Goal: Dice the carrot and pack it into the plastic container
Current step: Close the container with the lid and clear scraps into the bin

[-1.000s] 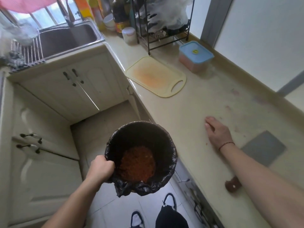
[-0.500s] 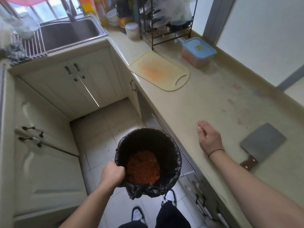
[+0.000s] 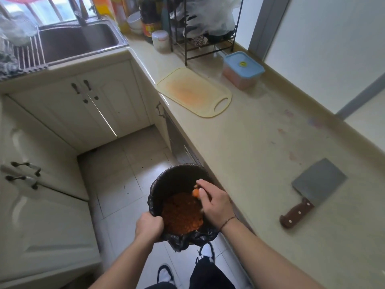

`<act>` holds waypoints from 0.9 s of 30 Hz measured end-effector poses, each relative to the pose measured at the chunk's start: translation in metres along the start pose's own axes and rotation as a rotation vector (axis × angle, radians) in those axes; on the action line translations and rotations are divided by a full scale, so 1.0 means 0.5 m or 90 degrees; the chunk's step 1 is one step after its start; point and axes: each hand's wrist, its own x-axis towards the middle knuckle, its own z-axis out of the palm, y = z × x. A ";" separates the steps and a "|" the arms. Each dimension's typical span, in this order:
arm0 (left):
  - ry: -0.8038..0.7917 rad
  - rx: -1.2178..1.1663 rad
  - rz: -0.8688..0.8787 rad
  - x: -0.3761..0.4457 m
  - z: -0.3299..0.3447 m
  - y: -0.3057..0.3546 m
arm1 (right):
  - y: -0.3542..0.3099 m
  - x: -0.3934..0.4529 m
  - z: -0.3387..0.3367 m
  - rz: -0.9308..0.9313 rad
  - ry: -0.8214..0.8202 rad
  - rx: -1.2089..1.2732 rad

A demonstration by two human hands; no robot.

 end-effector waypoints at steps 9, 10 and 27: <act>0.010 0.041 0.007 0.002 -0.004 0.010 | 0.164 0.153 -0.262 0.195 0.118 -0.215; 0.011 0.042 0.003 0.006 -0.002 0.009 | 0.193 0.168 -0.269 0.227 0.086 -0.281; 0.024 0.074 -0.045 0.047 -0.008 0.030 | 0.202 0.110 -0.331 0.343 0.135 -0.456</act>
